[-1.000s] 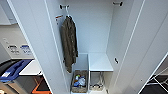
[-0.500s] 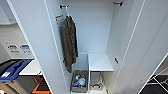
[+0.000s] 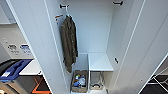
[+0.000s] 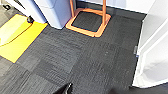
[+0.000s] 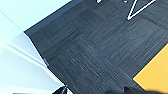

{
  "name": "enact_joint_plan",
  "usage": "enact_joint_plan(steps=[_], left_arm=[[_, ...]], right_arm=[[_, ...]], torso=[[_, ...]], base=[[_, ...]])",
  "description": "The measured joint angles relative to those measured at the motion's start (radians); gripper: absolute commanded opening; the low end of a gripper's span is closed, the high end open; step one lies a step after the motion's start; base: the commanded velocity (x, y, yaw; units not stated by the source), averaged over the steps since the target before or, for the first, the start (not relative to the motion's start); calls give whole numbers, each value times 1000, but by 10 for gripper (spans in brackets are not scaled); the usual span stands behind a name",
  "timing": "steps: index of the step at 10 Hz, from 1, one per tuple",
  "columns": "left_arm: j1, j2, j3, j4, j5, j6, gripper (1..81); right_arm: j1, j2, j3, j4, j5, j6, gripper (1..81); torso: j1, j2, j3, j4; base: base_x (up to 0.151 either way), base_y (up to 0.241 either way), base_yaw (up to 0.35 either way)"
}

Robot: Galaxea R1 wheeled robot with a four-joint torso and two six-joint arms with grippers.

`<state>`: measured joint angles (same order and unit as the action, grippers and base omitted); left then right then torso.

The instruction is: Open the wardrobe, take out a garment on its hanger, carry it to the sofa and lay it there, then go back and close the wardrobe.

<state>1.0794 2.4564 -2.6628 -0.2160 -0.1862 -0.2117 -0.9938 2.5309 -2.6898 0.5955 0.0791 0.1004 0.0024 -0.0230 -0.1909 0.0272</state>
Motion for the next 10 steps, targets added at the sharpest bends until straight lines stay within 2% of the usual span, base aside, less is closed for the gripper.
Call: enact_joint_plan(steps=[2, 4, 5, 7, 8, 10], left_arm=[[-87, 4, 1, 0, 10, -15, 811], [-175, 9, 16, 0, 75, -49, 811], [-202, 15, 41, 0, 114, -65, 811], [-227, 20, 137, -4, 181, -101, 811], [-240, 26, 185, -17, 204, -108, 811], [-273, 54, 235, -44, 224, -126, 811]], right_arm=[[30, -27, 46, 0, 3, 71, 811], [37, -39, 129, 1, -1, 157, 811], [46, -42, 159, 1, -1, 218, 811], [69, -61, 199, 3, 2, 312, 811], [69, -72, 222, 3, 4, 347, 811], [79, -71, 263, 2, 7, 372, 811]], torso=[[0, 0, 0, 0], [1, 1, -1, 0], [1, 1, -1, 0], [2, 1, -2, 0], [2, 1, -2, 0], [2, 1, -2, 0]], base=[[0, 0, 0], [0, 0, 0], [0, 0, 0], [0, 0, 0], [0, 0, 0], [0, 0, 0]])
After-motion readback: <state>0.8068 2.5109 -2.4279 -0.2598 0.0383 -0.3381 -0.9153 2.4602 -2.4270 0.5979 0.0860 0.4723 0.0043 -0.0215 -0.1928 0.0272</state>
